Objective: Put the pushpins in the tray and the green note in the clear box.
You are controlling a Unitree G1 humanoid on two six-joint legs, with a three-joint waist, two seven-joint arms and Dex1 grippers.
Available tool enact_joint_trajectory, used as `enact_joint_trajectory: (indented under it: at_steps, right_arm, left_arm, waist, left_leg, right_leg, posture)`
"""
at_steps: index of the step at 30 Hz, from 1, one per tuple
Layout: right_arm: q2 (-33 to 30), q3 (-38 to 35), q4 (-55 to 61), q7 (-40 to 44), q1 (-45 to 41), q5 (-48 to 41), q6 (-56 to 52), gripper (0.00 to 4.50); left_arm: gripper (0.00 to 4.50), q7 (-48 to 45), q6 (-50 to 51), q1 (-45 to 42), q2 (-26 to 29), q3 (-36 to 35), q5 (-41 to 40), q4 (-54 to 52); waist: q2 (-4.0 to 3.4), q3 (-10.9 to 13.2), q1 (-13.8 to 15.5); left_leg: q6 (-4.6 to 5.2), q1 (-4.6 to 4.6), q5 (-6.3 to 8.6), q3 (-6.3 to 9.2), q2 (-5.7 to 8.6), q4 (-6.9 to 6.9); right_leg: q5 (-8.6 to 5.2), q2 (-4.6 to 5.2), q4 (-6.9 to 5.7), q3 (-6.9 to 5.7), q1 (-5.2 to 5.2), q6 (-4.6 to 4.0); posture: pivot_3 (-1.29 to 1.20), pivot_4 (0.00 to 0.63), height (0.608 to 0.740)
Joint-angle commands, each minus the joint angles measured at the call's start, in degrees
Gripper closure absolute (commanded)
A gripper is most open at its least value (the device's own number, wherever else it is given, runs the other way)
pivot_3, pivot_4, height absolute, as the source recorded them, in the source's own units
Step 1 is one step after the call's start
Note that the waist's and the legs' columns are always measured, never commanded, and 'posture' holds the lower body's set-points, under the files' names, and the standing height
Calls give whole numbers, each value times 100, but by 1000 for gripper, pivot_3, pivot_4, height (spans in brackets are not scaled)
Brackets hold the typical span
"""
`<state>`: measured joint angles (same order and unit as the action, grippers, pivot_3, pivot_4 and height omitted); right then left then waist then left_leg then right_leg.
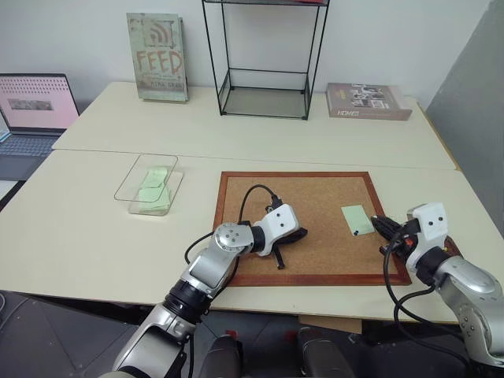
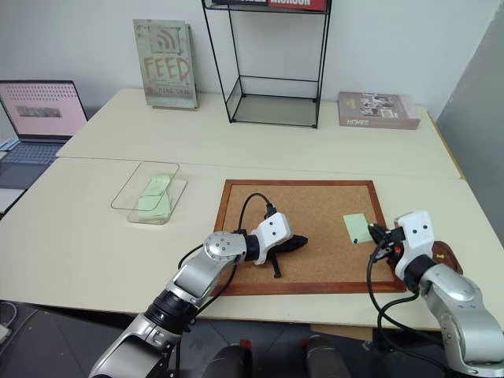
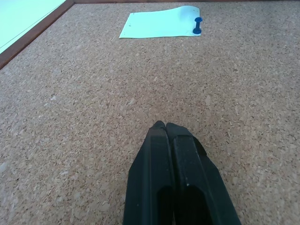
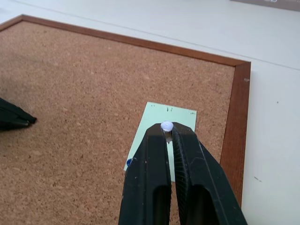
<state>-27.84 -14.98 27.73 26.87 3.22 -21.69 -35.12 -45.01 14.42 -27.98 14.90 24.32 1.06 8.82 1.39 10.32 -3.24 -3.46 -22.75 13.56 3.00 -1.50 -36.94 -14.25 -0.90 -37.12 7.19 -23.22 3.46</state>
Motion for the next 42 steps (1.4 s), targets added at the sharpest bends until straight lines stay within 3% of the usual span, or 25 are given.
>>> enact_joint_trajectory:
  at_steps: [1,11,21,22,23,32,38,42]
  right_arm:
    - [47,-398,388,-208,-8,-195,48,4420]
    - [-1048,-1261,-125,-215,1439,1061,407,4420]
    - [-1143,-1284,-313,43,1661,1114,173,4420]
    - [-1146,-1267,-312,56,1646,1119,137,3919]
    - [-1160,-1243,-324,79,1622,1122,87,3880]
    - [-1252,-1306,-355,158,1435,1081,-156,1821]
    - [-1272,-2059,129,591,1313,308,-395,1821]
    - [-796,-1627,779,702,1229,-414,-534,1821]
  left_arm:
    - [4500,48,114,80,43,134,233,233]
    - [4500,11,38,120,18,203,231,232]
    - [4500,53,-68,47,-76,223,251,394]
    - [4500,55,-68,52,-79,222,253,395]
    - [4500,60,-67,58,-82,224,256,392]
    - [4500,89,-46,106,-77,210,259,346]
    - [4500,93,-36,126,-70,195,250,335]
    - [4500,89,-46,112,-89,190,245,368]
  waist:
    - [-1,0,0]
    - [-7,-6,24]
    - [-10,-10,15]
    - [-11,-10,19]
    - [-11,-10,22]
    - [-11,-10,39]
    - [-10,-10,39]
    - [-5,-12,35]
  left_leg:
    - [0,0,0,0,0,0]
    - [0,-1,0,-1,3,5]
    - [4,4,-3,-9,0,-2]
    - [4,3,-3,-9,1,-1]
    - [4,2,-3,-9,1,-1]
    - [5,0,-3,-9,3,-1]
    - [5,-1,-3,-9,3,0]
    - [5,0,-3,-5,1,0]
  right_leg:
    - [0,0,0,0,0,0]
    - [0,2,3,2,0,0]
    - [-1,4,15,6,1,0]
    - [-1,4,15,6,1,0]
    - [-1,4,15,6,1,0]
    - [-1,6,15,6,1,1]
    - [-1,6,15,5,1,1]
    - [-1,3,15,2,1,1]
  posture:
    - [0,150,740]
    - [0,150,740]
    - [0,150,740]
    - [0,150,740]
    - [0,150,740]
    - [0,150,740]
    - [0,150,740]
    - [0,150,740]
